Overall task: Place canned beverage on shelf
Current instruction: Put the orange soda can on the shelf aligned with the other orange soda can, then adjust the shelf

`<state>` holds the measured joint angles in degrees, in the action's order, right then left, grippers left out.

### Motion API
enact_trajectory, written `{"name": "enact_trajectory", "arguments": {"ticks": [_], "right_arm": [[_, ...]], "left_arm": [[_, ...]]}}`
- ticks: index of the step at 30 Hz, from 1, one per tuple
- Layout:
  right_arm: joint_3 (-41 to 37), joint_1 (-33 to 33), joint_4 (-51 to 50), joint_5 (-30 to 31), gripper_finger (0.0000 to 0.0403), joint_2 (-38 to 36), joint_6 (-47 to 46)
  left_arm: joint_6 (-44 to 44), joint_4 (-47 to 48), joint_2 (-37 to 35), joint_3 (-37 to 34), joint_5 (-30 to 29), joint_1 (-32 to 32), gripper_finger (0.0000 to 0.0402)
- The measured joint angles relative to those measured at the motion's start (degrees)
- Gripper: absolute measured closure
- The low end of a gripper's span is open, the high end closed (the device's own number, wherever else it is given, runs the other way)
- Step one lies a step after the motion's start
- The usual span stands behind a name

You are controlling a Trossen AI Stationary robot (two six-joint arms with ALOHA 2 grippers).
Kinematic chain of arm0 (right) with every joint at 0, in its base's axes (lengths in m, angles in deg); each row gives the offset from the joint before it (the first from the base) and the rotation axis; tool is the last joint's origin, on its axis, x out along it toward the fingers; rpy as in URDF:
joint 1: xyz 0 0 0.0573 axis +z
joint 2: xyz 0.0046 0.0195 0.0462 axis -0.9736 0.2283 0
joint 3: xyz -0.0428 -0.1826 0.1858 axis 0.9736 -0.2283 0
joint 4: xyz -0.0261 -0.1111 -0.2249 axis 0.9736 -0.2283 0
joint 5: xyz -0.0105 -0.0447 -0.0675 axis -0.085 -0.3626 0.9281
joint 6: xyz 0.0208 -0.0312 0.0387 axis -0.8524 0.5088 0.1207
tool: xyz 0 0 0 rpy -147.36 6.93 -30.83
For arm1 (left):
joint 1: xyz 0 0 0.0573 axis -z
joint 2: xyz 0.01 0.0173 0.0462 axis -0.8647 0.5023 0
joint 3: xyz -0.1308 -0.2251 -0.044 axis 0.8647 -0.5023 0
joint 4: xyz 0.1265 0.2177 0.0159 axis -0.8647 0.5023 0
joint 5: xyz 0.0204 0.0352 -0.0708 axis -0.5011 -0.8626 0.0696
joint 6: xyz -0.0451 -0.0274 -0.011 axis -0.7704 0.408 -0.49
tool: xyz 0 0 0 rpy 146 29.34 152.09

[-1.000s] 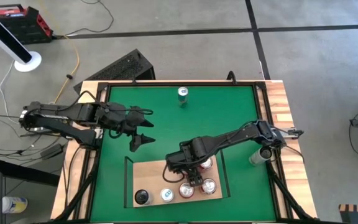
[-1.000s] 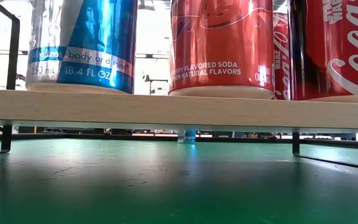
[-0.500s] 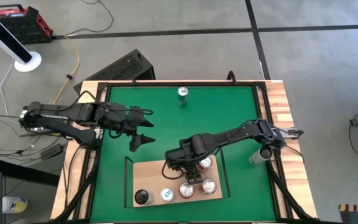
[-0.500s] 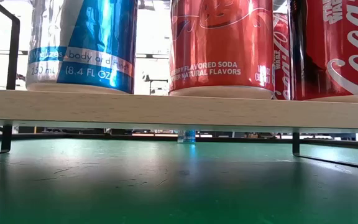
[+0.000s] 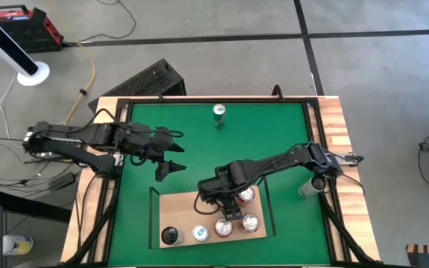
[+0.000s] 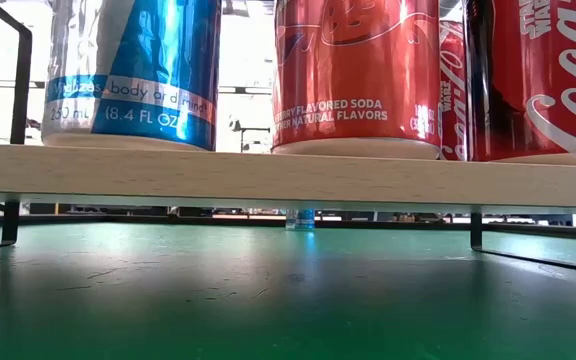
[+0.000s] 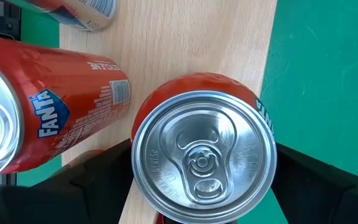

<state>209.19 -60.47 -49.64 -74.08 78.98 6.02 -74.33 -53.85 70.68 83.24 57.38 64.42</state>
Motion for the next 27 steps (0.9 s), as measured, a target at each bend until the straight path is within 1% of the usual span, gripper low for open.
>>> {"name": "enact_trajectory", "arguments": {"ticks": [9, 17, 22, 24, 25, 27], "right_arm": [[0.61, 0.09, -0.63, 0.00, 0.0039, -0.24, -1.07], [6.43, 0.13, -1.58, 0.00, 0.0039, -0.37, -1.26], [11.56, 0.13, -5.85, 0.00, 0.0039, -0.37, -2.34], [11.49, 0.13, -6.44, 0.01, 0.0039, -1.12, -3.71], [11.01, 0.27, -7.03, 0.39, 0.0039, -1.95, -4.57], [10.78, 0.84, -8.85, 3.23, 0.0039, -3.26, -6.00]], "left_arm": [[0.00, 0.02, 0.01, 0.00, 0.00, 0.00, 0.0072], [0.00, 0.02, 0.00, 0.00, 0.00, 0.00, 0.0072], [0.00, 0.02, 0.01, 0.00, 0.00, 0.00, 0.0072], [0.01, 0.02, 0.01, 0.00, 0.00, 0.00, 0.0072], [0.21, 0.00, 0.00, 0.01, 0.01, 0.00, 0.0072], [0.42, -0.04, 0.00, 0.00, 0.00, 0.00, 0.0072]]}}
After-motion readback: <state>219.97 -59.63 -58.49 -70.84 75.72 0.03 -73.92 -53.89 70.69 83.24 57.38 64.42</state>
